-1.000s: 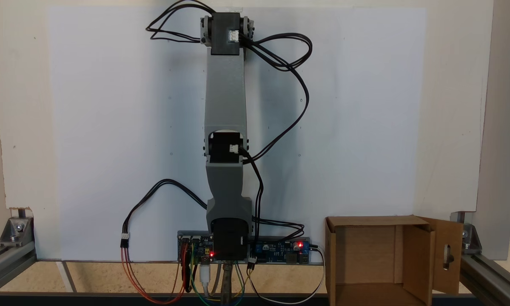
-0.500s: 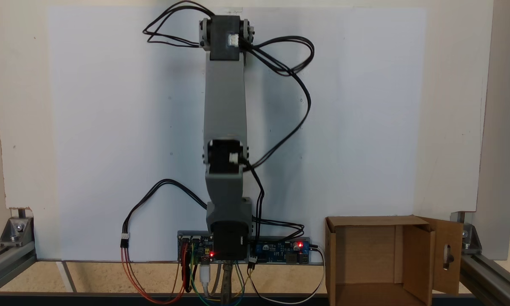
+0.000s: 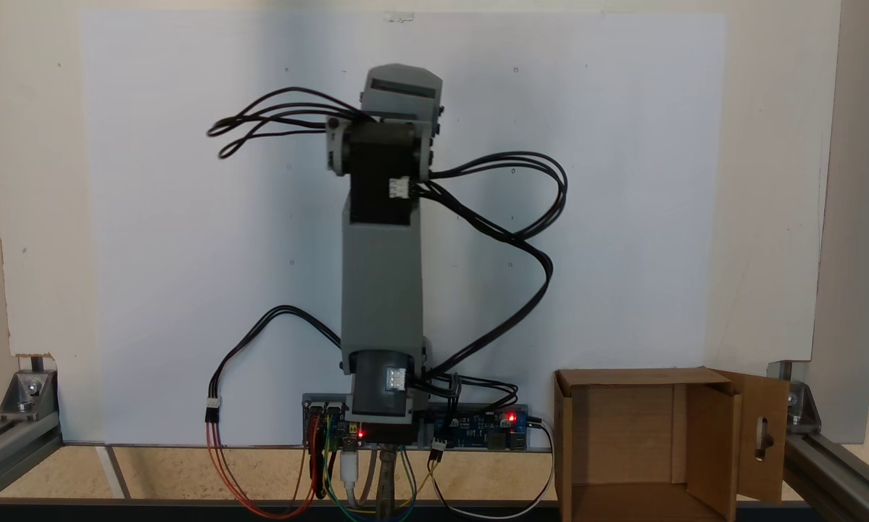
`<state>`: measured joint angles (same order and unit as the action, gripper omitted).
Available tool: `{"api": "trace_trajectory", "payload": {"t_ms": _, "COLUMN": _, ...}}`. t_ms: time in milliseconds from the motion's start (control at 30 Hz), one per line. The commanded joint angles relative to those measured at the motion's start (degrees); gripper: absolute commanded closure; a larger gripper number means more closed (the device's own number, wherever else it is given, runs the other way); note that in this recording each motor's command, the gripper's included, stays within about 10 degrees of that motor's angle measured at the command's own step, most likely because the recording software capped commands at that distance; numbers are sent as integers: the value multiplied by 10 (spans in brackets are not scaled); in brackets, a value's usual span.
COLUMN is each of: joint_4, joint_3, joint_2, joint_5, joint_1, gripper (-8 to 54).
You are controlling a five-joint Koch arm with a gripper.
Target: Grasp a green dice and put it in the bin.
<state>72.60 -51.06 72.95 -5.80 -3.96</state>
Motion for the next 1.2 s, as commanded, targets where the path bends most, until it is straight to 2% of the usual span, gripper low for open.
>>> {"api": "trace_trajectory", "payload": {"t_ms": 0, "joint_4": 31, "joint_3": -11, "joint_2": 62, "joint_5": -3, "joint_1": -37, "gripper": 340}}
{"api": "trace_trajectory", "payload": {"t_ms": 133, "joint_4": 30, "joint_3": -83, "joint_2": 132, "joint_5": 39, "joint_1": -140, "gripper": 340}}
{"api": "trace_trajectory", "payload": {"t_ms": 267, "joint_4": 30, "joint_3": -91, "joint_2": 170, "joint_5": 99, "joint_1": -294, "gripper": 340}}
{"api": "trace_trajectory", "payload": {"t_ms": 467, "joint_4": 24, "joint_3": -86, "joint_2": 171, "joint_5": 231, "joint_1": -540, "gripper": 340}}
{"api": "trace_trajectory", "payload": {"t_ms": 633, "joint_4": -26, "joint_3": -86, "joint_2": 122, "joint_5": 313, "joint_1": -749, "gripper": 340}}
{"api": "trace_trajectory", "payload": {"t_ms": 833, "joint_4": -113, "joint_3": -86, "joint_2": 24, "joint_5": 352, "joint_1": -983, "gripper": 340}}
{"api": "trace_trajectory", "payload": {"t_ms": 967, "joint_4": -161, "joint_3": -86, "joint_2": -32, "joint_5": 380, "joint_1": -1033, "gripper": 340}}
{"api": "trace_trajectory", "payload": {"t_ms": 1167, "joint_4": -158, "joint_3": -91, "joint_2": -60, "joint_5": 397, "joint_1": -1041, "gripper": 340}}
